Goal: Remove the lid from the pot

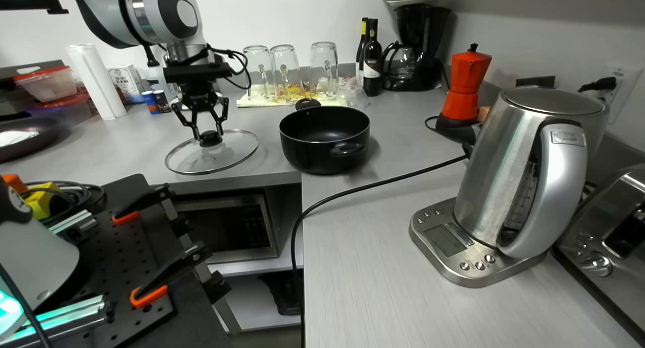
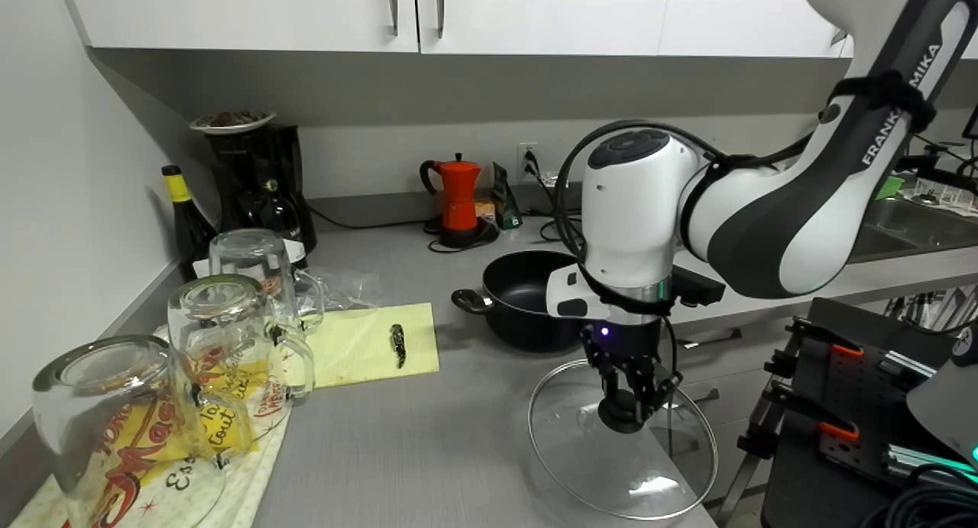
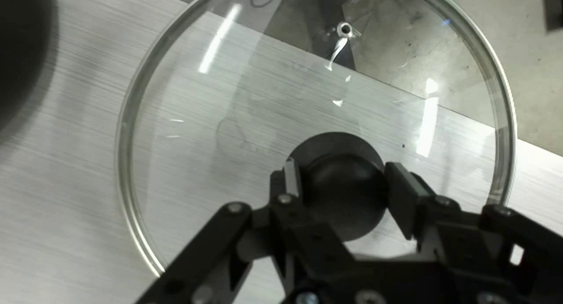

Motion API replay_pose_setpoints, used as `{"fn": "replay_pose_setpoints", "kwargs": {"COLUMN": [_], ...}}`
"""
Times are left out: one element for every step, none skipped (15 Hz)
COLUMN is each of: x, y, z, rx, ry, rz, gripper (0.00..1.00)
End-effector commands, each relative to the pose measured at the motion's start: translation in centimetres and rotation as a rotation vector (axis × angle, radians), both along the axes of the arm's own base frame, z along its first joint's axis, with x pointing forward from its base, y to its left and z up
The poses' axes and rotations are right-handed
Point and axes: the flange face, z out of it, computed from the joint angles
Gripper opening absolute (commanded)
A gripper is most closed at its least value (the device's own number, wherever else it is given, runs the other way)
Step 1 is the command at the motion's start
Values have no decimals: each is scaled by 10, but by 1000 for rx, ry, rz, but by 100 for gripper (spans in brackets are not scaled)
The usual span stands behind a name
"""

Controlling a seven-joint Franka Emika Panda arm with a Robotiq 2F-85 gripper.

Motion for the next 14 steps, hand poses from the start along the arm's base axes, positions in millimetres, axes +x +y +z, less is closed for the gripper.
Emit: {"fn": "replay_pose_setpoints", "kwargs": {"x": [6, 5, 5, 5, 5, 6, 7, 8, 10, 12, 13, 15, 17, 18], "y": [5, 7, 8, 11, 13, 15, 17, 19, 20, 21, 22, 23, 24, 26], "z": [-17, -21, -25, -26, -28, -28, -28, -29, -29, -30, -31, -32, -33, -35], "rx": [5, 2, 0, -2, -3, -2, -1, 2, 7, 14, 19, 25, 31, 37], "ry": [5, 9, 13, 13, 13, 9, 8, 5, 4, 3, 0, 0, -1, -1], "rz": [105, 126, 146, 164, 182, 199, 211, 223, 230, 239, 247, 255, 263, 271], "gripper": [25, 25, 25, 25, 25, 25, 25, 25, 25, 25, 25, 25, 25, 25]}}
